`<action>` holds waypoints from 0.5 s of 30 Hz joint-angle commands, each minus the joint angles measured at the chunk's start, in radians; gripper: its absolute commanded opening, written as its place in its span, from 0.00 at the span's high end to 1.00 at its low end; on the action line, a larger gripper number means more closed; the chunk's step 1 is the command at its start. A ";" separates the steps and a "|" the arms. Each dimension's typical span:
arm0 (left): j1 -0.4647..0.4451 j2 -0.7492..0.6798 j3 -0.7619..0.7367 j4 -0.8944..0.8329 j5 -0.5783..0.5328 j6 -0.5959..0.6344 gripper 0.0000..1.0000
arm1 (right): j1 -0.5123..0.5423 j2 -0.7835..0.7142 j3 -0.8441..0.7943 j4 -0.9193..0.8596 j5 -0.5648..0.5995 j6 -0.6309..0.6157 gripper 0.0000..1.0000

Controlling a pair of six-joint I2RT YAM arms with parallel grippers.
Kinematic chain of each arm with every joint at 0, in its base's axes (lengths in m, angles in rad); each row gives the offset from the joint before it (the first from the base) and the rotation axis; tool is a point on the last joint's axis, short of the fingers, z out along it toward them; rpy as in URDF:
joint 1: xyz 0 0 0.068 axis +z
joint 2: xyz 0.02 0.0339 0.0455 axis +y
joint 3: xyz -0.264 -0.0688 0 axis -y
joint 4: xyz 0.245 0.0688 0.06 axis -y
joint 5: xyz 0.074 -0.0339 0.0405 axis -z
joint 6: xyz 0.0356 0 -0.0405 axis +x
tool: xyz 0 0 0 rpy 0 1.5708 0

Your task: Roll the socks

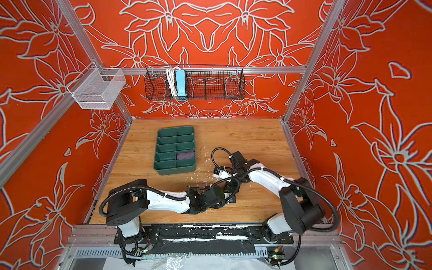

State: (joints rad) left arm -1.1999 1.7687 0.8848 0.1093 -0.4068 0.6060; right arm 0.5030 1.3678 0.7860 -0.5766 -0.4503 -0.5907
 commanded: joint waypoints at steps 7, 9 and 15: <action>0.049 0.029 -0.018 -0.203 0.011 -0.119 1.00 | -0.030 -0.376 -0.115 0.100 0.357 0.204 0.21; 0.051 0.028 -0.005 -0.221 0.029 -0.108 1.00 | -0.049 -0.397 -0.118 0.128 0.442 0.245 0.19; 0.064 0.037 0.062 -0.328 0.100 -0.109 1.00 | -0.076 -0.453 -0.127 0.219 0.640 0.369 0.20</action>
State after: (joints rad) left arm -1.1530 1.7725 0.9333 -0.0475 -0.3687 0.5144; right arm 0.4355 0.9531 0.6773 -0.4263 0.0319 -0.3374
